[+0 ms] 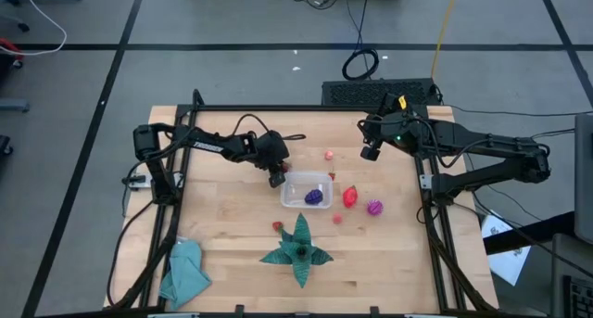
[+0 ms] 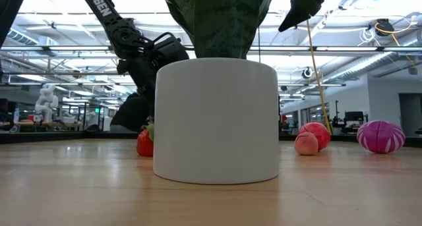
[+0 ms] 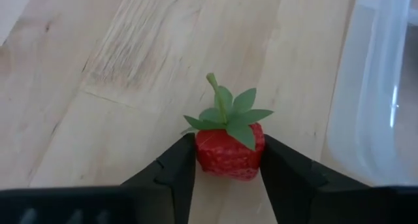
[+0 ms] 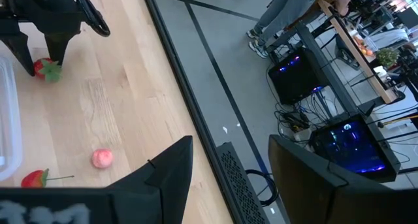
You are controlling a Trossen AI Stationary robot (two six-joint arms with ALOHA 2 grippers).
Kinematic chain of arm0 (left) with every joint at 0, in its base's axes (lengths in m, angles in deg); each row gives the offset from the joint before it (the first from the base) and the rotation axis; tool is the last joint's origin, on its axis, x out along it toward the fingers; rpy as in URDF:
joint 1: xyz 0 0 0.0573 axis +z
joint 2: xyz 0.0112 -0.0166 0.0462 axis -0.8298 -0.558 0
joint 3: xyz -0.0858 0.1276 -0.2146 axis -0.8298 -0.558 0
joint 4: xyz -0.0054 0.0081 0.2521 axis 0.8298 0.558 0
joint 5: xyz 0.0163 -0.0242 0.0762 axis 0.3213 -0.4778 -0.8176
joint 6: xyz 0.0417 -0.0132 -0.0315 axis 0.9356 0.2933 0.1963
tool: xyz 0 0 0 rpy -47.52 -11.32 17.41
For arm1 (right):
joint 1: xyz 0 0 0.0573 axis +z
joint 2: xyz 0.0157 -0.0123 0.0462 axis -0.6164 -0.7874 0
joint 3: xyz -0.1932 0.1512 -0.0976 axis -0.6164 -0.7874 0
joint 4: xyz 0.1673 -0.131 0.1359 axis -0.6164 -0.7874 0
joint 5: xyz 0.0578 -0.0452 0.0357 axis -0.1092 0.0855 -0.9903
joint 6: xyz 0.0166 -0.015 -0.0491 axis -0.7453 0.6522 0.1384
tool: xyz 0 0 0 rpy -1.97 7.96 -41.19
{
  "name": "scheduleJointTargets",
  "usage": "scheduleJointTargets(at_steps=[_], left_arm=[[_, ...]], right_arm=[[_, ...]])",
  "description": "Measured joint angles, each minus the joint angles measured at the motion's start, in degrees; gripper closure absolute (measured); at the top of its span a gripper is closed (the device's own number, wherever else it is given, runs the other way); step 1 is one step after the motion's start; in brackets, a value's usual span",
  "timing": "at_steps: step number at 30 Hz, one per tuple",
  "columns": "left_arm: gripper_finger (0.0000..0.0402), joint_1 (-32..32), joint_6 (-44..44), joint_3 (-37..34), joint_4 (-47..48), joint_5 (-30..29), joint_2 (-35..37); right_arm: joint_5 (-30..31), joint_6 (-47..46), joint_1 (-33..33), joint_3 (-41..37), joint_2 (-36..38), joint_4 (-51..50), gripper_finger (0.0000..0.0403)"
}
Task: Pick and placing Produce into tupperware
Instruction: Put the red strawberry into the transparent bin
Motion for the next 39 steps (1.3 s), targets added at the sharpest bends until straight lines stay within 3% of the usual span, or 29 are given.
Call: scheduleJointTargets(at_steps=[21,33,39], left_arm=[[0.025,5.0,1.7,0.0,2.5,-3.7,1.1],[0.025,5.0,1.7,0.0,7.6,-5.1,10.5],[0.025,3.7,1.4,-0.1,13.0,-7.5,18.7]], right_arm=[[0.0,-0.1,0.0,0.0,0.0,0.0,0.0211],[0.0,-0.1,0.0,0.0,0.0,-0.4,0.0211],[0.0,-0.1,0.0,0.0,0.0,-0.4,0.0211]])
